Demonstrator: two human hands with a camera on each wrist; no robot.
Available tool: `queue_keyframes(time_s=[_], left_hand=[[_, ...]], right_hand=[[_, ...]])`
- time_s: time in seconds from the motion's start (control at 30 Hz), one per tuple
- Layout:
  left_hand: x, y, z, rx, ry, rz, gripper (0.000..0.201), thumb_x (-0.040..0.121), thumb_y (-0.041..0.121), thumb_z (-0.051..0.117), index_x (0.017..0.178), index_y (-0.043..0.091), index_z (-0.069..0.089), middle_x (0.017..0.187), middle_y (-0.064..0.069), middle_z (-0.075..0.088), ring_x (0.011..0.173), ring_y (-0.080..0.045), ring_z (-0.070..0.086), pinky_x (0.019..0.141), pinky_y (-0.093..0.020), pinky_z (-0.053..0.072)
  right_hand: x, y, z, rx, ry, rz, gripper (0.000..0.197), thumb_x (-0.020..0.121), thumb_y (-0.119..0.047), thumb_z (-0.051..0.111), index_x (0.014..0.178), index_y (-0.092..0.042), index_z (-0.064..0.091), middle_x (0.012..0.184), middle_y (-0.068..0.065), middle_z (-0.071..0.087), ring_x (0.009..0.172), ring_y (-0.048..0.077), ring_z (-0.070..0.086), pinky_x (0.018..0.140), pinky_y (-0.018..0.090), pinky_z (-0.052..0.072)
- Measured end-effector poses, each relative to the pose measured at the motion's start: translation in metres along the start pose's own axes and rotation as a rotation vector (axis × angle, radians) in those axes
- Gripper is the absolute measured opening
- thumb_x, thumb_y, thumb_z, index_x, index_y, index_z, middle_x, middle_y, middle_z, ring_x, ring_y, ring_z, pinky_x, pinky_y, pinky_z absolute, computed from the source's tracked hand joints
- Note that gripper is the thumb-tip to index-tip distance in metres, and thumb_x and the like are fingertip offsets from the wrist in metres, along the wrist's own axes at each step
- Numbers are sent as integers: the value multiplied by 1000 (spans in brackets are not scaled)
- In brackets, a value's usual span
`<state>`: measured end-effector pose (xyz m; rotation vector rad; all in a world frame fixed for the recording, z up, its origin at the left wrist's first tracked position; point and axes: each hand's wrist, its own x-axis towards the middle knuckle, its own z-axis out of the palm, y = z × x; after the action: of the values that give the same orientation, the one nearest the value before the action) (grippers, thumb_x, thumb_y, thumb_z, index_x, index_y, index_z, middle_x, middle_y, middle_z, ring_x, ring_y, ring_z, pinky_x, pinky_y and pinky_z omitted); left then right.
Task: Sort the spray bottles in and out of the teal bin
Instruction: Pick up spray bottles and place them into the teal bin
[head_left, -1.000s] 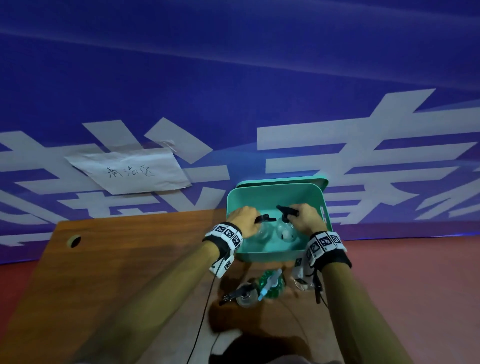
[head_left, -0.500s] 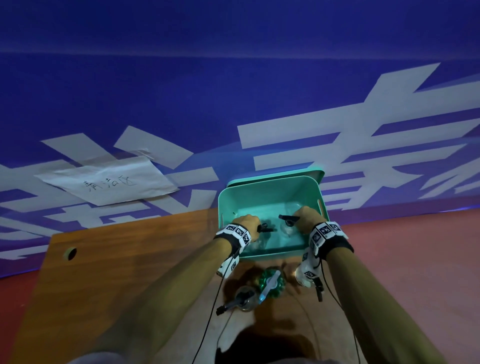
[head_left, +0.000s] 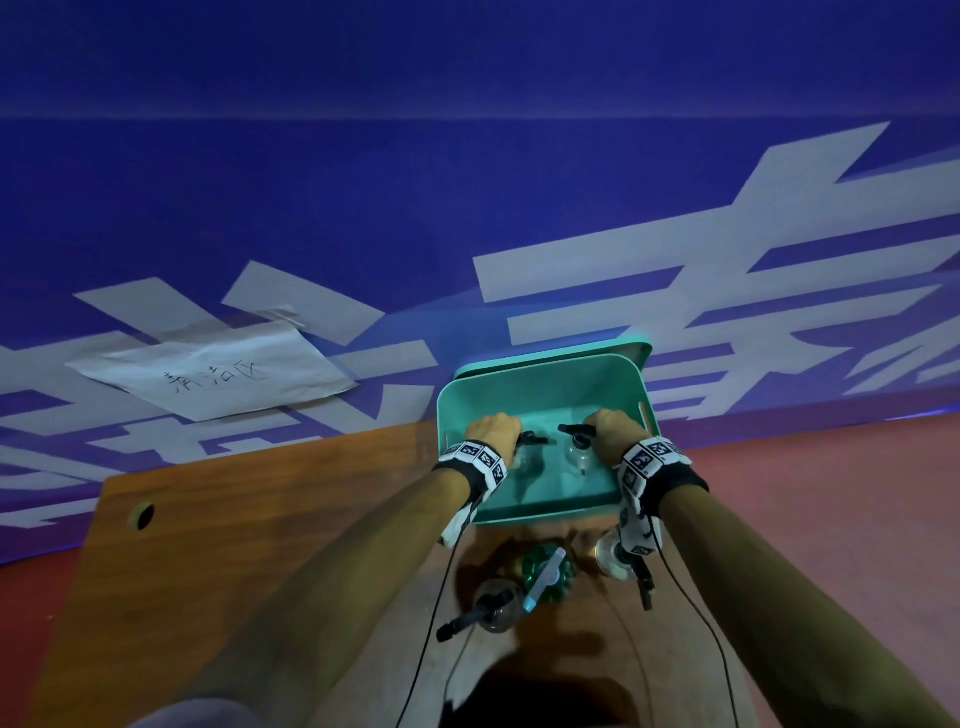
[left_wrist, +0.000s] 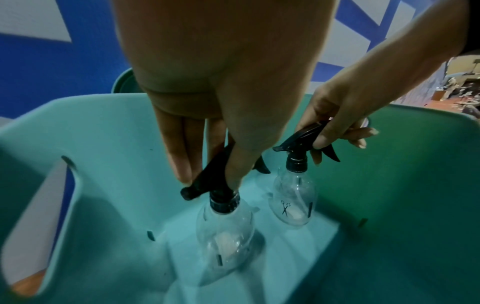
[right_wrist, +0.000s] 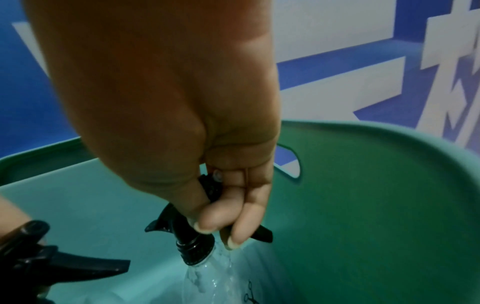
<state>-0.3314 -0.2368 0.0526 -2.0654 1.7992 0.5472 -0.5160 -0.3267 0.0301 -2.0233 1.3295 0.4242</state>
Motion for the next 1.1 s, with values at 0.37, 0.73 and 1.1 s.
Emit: queue_keyframes(time_s=[0.37, 0.73, 1.1], left_hand=[[22, -10, -1, 13, 34, -92, 12, 94, 12, 62, 104, 15, 67, 92, -7, 68, 85, -28, 65, 68, -33, 46], [21, -5, -6, 5, 108, -46, 16, 93, 28, 67, 102, 15, 69, 90, -7, 70, 88, -30, 68, 79, -36, 53], [10, -15, -18, 39, 242, -6, 53, 87, 67, 58, 98, 16, 61, 87, -4, 64, 82, -27, 63, 68, -34, 45]], right_hand=[[11, -9, -20, -45, 132, 72, 20, 96, -17, 52, 112, -7, 60, 113, 16, 65, 103, 35, 65, 82, 39, 49], [9, -9, -19, -125, 172, 59, 22, 90, -14, 53, 111, -10, 60, 110, 14, 65, 98, 35, 66, 81, 39, 54], [-5, -12, -46, -179, 235, 61, 35, 87, -32, 67, 115, -12, 58, 112, 11, 65, 103, 33, 65, 79, 37, 51]])
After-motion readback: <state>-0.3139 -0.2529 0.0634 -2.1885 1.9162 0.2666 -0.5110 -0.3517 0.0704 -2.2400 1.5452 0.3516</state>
